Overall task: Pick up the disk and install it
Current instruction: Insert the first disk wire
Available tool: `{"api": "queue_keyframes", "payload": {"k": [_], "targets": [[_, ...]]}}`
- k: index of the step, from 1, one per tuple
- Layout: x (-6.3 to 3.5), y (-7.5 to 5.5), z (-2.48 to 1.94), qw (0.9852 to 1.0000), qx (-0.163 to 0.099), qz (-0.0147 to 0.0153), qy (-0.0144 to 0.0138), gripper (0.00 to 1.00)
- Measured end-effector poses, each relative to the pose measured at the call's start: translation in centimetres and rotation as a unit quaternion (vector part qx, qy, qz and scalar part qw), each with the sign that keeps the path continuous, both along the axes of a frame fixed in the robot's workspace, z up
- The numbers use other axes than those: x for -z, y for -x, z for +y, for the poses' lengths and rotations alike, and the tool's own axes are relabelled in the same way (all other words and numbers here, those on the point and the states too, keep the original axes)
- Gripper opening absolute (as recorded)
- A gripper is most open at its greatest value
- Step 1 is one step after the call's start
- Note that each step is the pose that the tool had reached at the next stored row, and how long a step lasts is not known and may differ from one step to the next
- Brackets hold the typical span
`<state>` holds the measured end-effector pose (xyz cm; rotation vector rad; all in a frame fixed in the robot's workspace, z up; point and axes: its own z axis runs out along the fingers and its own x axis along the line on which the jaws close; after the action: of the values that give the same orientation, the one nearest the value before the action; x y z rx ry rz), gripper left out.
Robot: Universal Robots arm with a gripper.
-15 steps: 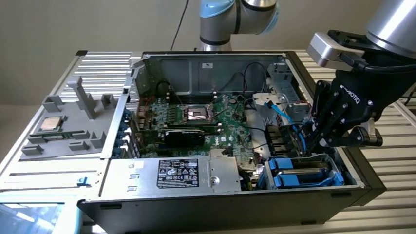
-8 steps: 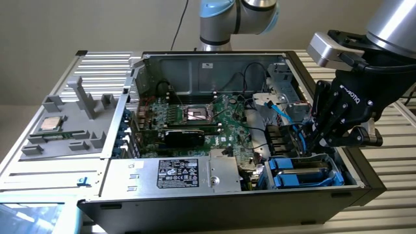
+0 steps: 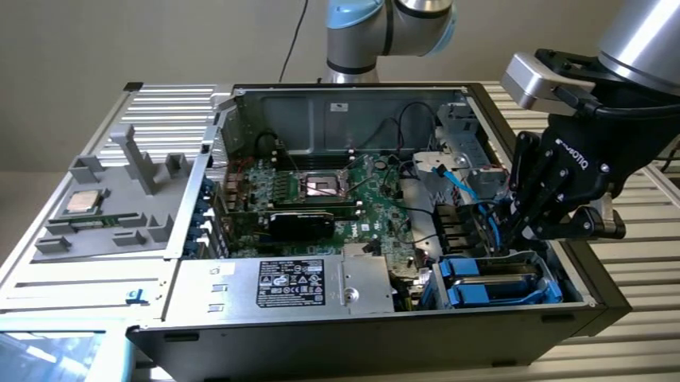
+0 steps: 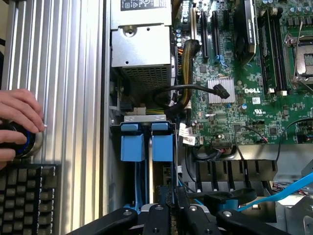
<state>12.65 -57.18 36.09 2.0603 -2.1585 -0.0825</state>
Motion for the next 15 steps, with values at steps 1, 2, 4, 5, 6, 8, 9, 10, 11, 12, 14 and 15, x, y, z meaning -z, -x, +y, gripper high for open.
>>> {"api": "queue_keyframes", "payload": {"k": [1, 2, 4, 5, 6, 8, 9, 10, 11, 12, 14, 15], "targets": [[0.0, 0.0, 0.03, 1.0, 0.0, 0.0, 0.0041, 0.17], [0.02, 0.01, 0.11, 1.0, 0.0, 0.0, 0.0081, 0.17], [0.06, 0.03, 0.18, 1.0, 0.0, 0.0, 0.0099, 0.17], [0.08, 0.07, 0.18, 1.0, 0.0, 0.0, 0.0099, 0.17], [0.11, 0.11, 0.18, 1.0, 0.0, 0.0, 0.0099, 0.17], [0.17, 0.13, 0.18, 1.0, 0.0, 0.0, 0.01, 0.17], [0.2, 0.13, 0.19, 1.0, 0.0, 0.0, 0.01, 0.17], [0.24, 0.13, 0.22, 1.0, 0.0, 0.0, 0.0099, 0.17], [0.29, 0.14, 0.28, 1.0, 0.0, 0.0, 0.0099, 0.17], [0.32, 0.18, 0.35, 1.0, 0.0, 0.0, 0.0099, 0.17], [0.34, 0.18, 0.39, 1.0, 0.0, 0.0, 0.0098, 0.17], [0.35, 0.18, 0.39, 1.0, 0.0, 0.0, 0.0099, 0.17]]}}
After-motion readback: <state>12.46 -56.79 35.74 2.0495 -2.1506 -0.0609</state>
